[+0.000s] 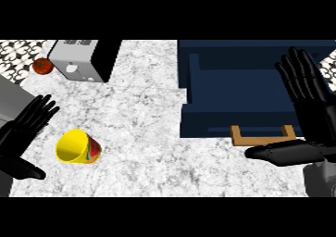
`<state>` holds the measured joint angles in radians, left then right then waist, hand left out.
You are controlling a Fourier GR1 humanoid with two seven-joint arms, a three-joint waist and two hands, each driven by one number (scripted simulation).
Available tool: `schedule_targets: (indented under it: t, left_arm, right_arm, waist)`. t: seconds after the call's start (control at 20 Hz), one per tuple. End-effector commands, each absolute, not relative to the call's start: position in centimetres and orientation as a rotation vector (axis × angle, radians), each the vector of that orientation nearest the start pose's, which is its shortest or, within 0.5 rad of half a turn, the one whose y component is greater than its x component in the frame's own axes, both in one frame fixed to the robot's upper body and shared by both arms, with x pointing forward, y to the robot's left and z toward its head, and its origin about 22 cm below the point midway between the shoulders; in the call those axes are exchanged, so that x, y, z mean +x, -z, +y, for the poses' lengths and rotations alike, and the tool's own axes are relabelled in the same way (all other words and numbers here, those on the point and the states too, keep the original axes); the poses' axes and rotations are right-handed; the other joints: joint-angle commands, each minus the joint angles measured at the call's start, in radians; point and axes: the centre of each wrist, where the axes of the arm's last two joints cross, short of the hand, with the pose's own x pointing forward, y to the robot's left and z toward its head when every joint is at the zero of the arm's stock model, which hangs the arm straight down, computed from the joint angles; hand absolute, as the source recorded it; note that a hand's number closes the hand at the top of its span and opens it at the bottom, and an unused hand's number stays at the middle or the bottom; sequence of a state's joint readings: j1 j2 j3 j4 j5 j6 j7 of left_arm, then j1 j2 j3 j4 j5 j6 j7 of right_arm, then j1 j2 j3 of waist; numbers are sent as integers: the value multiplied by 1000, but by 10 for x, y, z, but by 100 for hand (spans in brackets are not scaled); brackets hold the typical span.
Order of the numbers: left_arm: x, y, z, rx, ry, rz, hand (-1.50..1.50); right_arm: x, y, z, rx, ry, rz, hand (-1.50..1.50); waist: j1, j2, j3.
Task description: Pick up the cup, place it into the drawer and close the drawer
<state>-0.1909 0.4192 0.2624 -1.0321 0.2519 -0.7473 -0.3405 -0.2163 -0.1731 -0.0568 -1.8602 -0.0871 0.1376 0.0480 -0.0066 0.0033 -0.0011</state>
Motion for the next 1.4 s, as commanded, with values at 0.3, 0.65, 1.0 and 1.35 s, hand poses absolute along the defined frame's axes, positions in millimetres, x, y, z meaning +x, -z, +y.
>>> schedule_targets:
  t: [0.3,0.65,1.0,1.35]
  left_arm:
    - [264,78,408,-363,233,-1570,-150]
    - [242,111,398,-330,229,-1600,-150]
    - [259,124,363,-318,209,-1638,-150]
    - [264,112,385,-317,199,-1658,-150]
  right_arm:
    - [271,-131,-262,81,-243,-1990,-150]
    - [264,-139,-249,67,-290,-2004,-150]
    - [271,-146,-251,92,-258,-2004,-150]
    - [266,-157,-244,85,-277,-2030,-150]
  waist:
    - [-10,2,-1]
    - [-16,4,-3]
    - [-29,8,-4]
    - [-38,11,-6]
